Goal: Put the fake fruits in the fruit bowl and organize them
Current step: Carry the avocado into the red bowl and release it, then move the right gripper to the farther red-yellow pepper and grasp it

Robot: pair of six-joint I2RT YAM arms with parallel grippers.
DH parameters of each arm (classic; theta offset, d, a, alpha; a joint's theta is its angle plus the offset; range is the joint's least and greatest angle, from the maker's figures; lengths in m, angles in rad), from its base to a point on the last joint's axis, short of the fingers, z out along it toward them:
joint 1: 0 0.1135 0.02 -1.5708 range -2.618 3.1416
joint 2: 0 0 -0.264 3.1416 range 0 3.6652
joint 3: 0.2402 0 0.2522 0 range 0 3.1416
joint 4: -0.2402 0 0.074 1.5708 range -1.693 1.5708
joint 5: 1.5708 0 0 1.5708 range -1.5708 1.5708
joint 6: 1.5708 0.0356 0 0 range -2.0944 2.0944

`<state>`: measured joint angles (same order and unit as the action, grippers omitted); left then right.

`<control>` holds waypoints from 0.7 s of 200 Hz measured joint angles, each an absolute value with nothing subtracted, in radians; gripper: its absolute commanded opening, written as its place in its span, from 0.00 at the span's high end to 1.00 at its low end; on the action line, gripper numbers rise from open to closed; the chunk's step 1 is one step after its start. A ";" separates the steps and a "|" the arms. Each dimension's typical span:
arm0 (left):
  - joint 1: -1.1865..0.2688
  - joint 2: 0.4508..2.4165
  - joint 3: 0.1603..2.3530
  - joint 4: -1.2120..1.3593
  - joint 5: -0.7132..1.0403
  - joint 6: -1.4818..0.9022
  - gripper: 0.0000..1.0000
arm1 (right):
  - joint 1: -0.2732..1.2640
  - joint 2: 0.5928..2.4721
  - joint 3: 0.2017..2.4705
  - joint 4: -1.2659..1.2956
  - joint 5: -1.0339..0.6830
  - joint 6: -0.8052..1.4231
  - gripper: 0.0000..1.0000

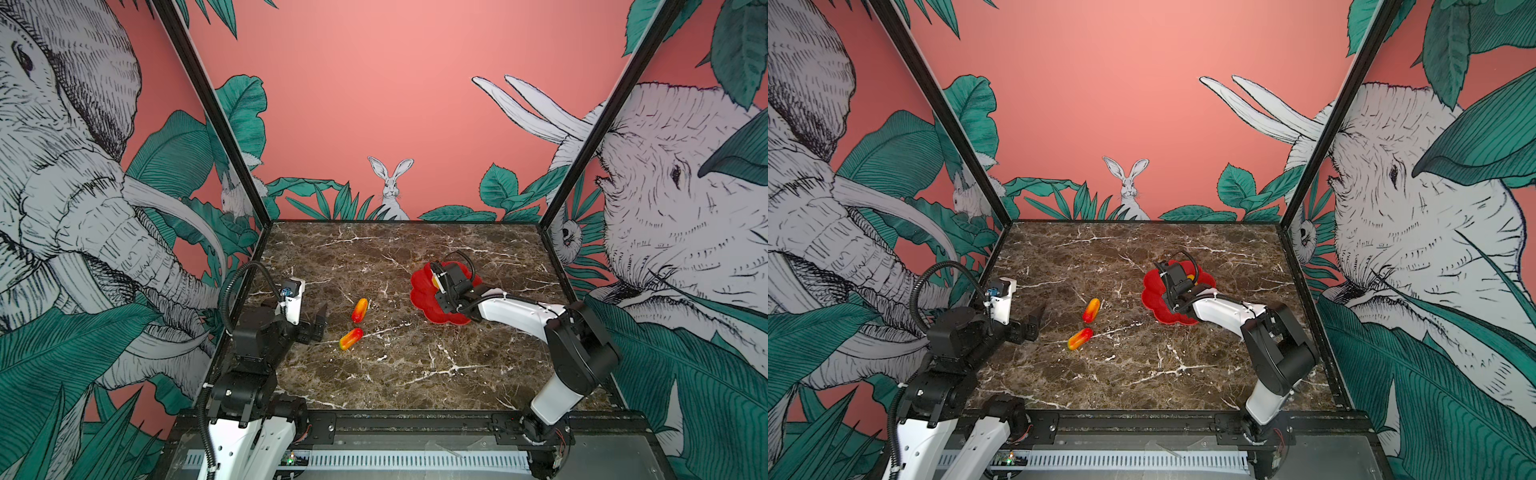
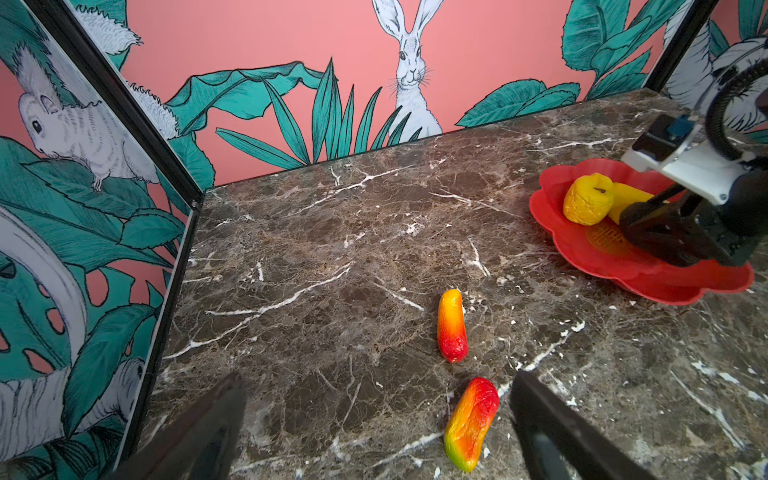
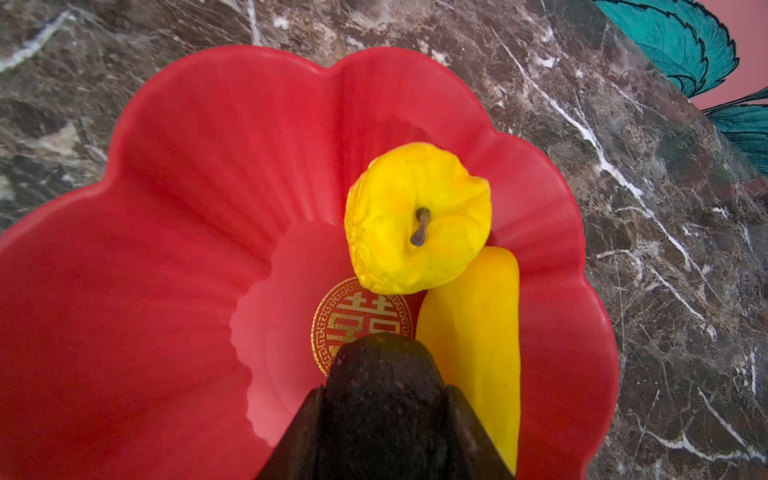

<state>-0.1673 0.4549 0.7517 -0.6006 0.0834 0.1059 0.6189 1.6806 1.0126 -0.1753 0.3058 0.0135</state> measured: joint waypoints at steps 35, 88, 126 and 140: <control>-0.167 0.440 0.752 -0.601 0.067 0.106 0.00 | 0.618 1.697 1.013 -0.160 0.315 0.013 0.88; -0.167 0.432 0.752 -0.601 0.063 0.106 0.00 | 0.614 1.741 1.013 -0.156 0.319 0.009 0.75; -0.167 0.432 0.752 -0.601 0.063 0.106 0.00 | 0.613 1.746 1.014 -0.155 0.314 0.003 0.64; -0.167 0.432 0.752 -0.601 0.063 0.106 0.00 | 0.613 1.745 1.020 -0.168 0.305 -0.004 0.52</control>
